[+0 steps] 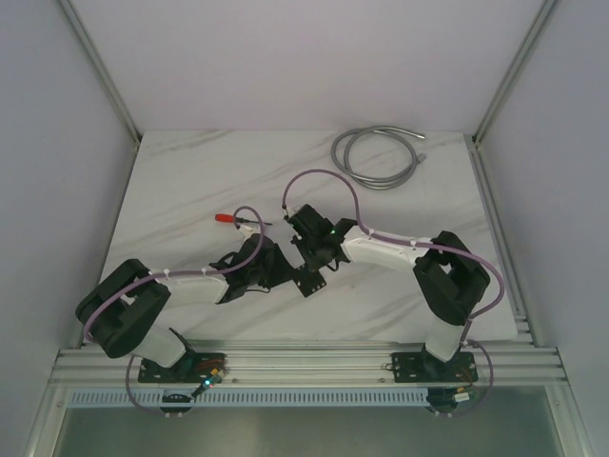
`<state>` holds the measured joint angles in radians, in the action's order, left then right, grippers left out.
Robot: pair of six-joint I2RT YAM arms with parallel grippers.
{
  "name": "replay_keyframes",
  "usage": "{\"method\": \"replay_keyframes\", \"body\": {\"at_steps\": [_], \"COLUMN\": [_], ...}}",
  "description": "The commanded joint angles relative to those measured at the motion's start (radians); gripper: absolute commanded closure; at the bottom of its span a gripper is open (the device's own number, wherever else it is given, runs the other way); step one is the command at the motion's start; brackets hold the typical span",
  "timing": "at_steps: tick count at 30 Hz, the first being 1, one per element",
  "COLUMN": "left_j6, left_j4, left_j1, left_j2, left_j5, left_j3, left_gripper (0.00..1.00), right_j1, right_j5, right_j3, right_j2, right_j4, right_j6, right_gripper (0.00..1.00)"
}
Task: Snap on the fuse box
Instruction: Install the fuse at the fuse box base.
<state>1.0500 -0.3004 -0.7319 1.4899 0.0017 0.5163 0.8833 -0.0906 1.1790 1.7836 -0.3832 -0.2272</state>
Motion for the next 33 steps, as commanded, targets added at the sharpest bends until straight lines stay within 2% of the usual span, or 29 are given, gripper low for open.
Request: {"method": "replay_keyframes", "body": {"at_steps": [1, 10, 23, 33], "left_j6": [-0.049, -0.060, -0.062, -0.063], "left_j4": [0.112, 0.114, 0.114, 0.113], "left_j1": [0.012, 0.011, 0.011, 0.010], "left_j2": [0.006, -0.004, -0.002, 0.001], "left_j5": [-0.046, -0.027, -0.022, -0.020], "left_j3": [-0.016, -0.014, -0.011, -0.012], "left_gripper": [0.58, 0.57, 0.57, 0.57], "right_j1": [0.009, -0.007, -0.055, -0.066], "right_j5": [0.044, 0.041, 0.121, 0.144], "right_j3": [-0.045, -0.036, -0.068, -0.076], "right_j2": [0.004, -0.096, -0.082, -0.052], "right_j4": [-0.098, -0.032, 0.016, 0.020], "right_j6": [-0.059, -0.081, -0.089, -0.087], "right_gripper": [0.80, 0.73, 0.82, 0.84]}}
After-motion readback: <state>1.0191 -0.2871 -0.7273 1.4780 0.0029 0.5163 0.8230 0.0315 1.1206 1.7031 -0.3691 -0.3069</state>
